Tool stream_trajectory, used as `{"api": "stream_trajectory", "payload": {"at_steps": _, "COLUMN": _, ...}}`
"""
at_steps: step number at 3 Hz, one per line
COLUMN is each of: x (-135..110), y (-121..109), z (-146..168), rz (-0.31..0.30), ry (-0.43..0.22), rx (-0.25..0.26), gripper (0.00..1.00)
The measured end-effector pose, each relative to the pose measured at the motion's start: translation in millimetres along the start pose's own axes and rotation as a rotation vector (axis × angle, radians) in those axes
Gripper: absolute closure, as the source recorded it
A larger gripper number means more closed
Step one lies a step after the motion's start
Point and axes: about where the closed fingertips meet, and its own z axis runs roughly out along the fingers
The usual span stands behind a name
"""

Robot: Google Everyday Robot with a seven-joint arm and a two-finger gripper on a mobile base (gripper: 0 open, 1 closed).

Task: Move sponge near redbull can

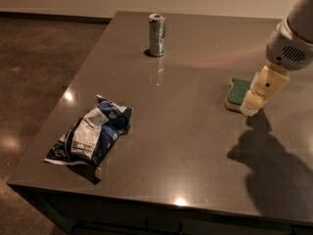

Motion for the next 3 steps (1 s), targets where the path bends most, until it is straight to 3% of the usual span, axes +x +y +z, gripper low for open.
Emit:
{"api": "stream_trajectory", "payload": {"at_steps": 1, "x": 3, "y": -24, "z": 24, "rz": 0.122, "ry": -0.008, "rx": 0.047, "gripper": 0.0}}
{"api": "stream_trajectory", "payload": {"at_steps": 2, "x": 7, "y": -37, "z": 46, "rz": 0.211, "ry": -0.003, "rx": 0.052, "gripper": 0.0}}
{"api": "stream_trajectory", "payload": {"at_steps": 3, "x": 10, "y": -41, "z": 62, "rz": 0.262, "ry": 0.008, "rx": 0.035, "gripper": 0.0}}
